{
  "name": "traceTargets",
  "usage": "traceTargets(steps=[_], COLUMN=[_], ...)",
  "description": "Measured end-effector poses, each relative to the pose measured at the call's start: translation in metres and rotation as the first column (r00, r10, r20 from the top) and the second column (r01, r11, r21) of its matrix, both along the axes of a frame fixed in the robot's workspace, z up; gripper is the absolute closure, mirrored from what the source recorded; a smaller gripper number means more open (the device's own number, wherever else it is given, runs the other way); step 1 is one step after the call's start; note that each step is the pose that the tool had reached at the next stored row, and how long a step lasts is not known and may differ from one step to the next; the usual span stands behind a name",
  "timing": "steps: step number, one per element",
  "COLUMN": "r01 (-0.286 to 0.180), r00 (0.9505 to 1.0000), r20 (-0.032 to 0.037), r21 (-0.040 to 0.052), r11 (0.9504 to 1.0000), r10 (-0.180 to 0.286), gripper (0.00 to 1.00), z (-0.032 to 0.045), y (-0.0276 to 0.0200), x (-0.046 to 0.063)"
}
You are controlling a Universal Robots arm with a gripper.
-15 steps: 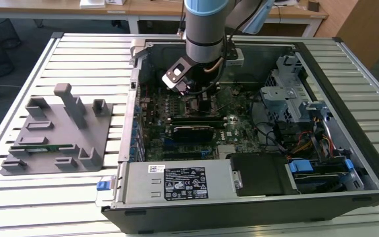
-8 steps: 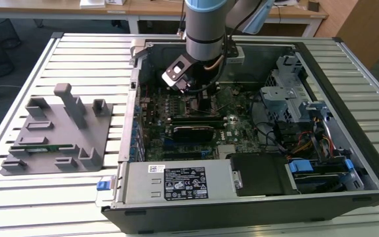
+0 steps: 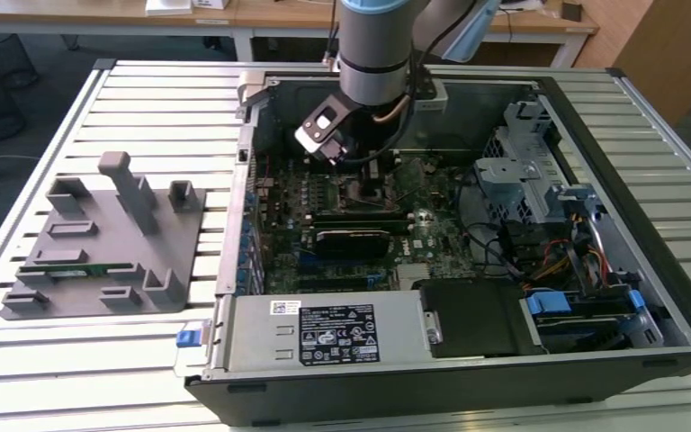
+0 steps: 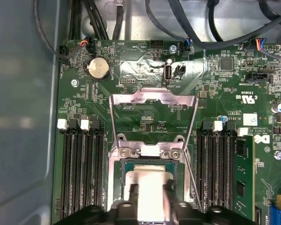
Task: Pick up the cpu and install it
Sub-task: 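Place the cpu into insertion slot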
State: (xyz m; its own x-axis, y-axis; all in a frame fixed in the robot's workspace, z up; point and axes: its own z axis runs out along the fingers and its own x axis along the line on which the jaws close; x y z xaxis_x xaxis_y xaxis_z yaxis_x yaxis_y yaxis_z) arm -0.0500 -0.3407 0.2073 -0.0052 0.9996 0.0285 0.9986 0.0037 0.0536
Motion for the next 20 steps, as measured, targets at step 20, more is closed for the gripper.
traceTargets(steps=[20], r01=[0.0], r00=[1.0], r20=[-0.0003], r21=[-0.0001], r11=[1.0], r10=[0.0], gripper=[0.89], z=[0.0142], y=[0.0], x=[0.0])
